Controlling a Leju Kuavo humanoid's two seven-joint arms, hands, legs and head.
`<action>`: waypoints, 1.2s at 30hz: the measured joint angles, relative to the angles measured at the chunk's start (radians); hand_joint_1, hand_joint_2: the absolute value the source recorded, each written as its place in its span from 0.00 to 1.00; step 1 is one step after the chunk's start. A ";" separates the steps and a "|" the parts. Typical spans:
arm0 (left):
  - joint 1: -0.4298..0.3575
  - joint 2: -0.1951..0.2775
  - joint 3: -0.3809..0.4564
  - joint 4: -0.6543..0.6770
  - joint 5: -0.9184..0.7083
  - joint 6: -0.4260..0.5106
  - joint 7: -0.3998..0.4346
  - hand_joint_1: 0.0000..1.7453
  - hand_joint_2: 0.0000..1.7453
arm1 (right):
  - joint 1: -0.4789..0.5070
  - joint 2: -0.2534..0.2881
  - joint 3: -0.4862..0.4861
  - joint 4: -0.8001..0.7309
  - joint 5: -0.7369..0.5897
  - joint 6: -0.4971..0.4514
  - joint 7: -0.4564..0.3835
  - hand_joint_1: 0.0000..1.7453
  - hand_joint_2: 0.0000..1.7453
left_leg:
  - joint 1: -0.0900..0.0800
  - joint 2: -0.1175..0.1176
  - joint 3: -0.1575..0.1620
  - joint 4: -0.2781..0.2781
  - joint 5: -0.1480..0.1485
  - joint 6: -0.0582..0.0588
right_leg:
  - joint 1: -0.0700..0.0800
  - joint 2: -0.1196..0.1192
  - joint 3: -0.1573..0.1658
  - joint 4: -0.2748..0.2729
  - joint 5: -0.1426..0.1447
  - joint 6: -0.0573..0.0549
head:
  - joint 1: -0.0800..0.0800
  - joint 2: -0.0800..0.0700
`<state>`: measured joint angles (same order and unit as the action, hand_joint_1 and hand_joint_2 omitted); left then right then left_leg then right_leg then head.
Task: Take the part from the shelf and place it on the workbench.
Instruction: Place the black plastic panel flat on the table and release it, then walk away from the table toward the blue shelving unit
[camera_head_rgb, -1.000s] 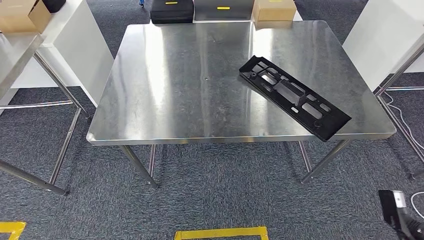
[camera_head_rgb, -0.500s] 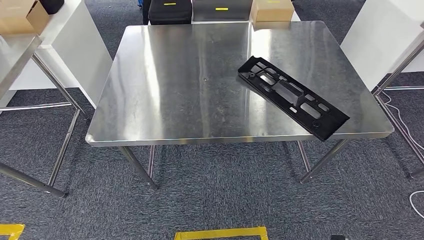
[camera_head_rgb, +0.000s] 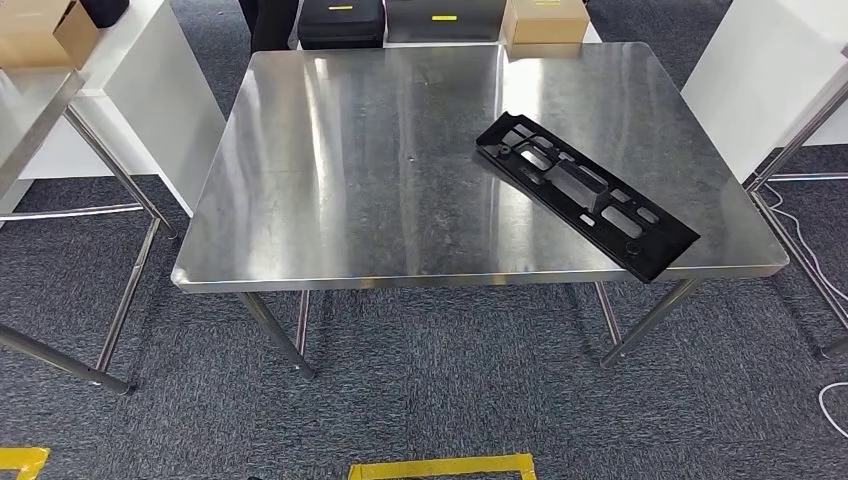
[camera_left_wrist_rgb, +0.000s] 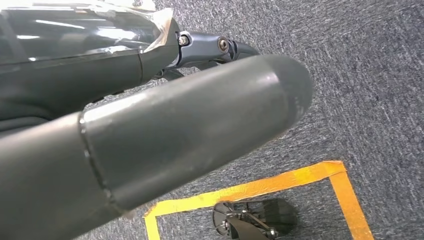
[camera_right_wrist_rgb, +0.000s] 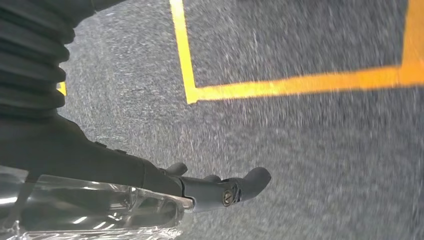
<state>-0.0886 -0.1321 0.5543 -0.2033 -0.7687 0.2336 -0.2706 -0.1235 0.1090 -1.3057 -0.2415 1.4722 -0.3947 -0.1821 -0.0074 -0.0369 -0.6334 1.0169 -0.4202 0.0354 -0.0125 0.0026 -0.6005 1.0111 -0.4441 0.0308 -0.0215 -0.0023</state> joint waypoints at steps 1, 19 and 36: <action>0.000 0.000 -0.001 0.000 -0.002 0.000 0.003 0.00 0.00 | 0.001 0.001 0.006 0.003 0.003 0.002 0.002 0.00 1.00 | 0.000 0.000 0.000 0.000 0.000 0.000 | 0.000 0.000 0.000 0.000 0.000 0.000 | 0.000 0.000; -0.014 0.007 -0.016 0.000 -0.032 0.002 0.036 0.00 0.00 | 0.004 0.003 0.090 0.020 0.066 -0.009 0.076 0.00 1.00 | -0.001 0.000 0.000 0.000 0.000 0.000 | 0.000 0.000 0.000 0.000 0.000 0.000 | 0.000 0.000; -0.016 0.010 -0.016 0.000 -0.033 0.010 0.017 0.00 0.00 | 0.004 0.004 0.097 0.025 0.053 -0.017 0.089 0.00 1.00 | -0.001 0.000 0.000 0.000 0.000 0.000 | 0.000 0.000 0.000 0.000 0.000 0.000 | 0.000 0.000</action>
<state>-0.1042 -0.1225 0.5383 -0.2033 -0.8017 0.2436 -0.2540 -0.1198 0.1129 -1.2085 -0.2163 1.5251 -0.4115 -0.0932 -0.0081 -0.0367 -0.6332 1.0170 -0.4201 0.0354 -0.0129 0.0025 -0.6001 1.0111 -0.4442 0.0307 -0.0214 -0.0023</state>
